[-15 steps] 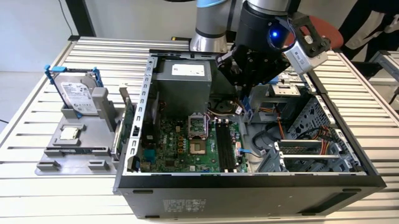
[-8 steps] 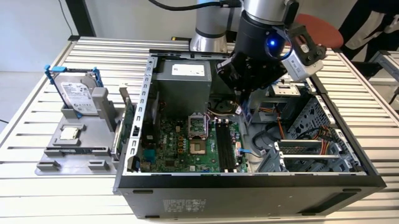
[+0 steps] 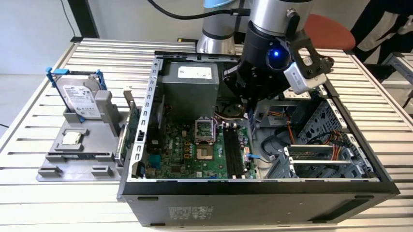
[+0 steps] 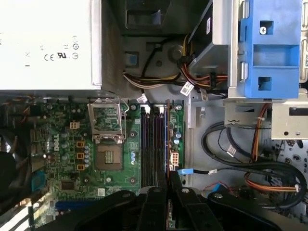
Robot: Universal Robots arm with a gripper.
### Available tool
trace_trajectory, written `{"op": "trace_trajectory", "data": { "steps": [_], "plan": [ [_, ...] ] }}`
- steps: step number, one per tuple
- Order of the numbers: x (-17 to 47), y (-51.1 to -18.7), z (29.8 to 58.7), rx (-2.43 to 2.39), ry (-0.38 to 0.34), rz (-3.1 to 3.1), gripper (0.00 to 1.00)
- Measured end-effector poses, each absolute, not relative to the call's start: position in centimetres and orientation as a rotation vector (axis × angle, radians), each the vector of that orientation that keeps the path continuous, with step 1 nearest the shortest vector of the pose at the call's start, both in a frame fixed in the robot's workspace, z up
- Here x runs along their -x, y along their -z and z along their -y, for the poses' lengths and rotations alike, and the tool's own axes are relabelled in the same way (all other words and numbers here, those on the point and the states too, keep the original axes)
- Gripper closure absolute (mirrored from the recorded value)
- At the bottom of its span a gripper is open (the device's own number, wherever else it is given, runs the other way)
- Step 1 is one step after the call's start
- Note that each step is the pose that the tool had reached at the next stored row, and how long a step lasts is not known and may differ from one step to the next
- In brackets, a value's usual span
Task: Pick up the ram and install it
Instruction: 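Insert the ram into the slot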
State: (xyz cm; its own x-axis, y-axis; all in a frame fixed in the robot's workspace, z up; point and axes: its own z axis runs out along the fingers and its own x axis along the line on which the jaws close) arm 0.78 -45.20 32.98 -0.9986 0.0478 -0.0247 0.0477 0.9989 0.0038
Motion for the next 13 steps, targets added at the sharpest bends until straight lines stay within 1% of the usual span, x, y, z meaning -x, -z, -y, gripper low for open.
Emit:
{"op": "trace_trajectory", "data": {
  "steps": [13],
  "plan": [
    [-0.8, -30.9, 45.2, -0.079, -0.005, -3.101, 1.00]
  ]
}}
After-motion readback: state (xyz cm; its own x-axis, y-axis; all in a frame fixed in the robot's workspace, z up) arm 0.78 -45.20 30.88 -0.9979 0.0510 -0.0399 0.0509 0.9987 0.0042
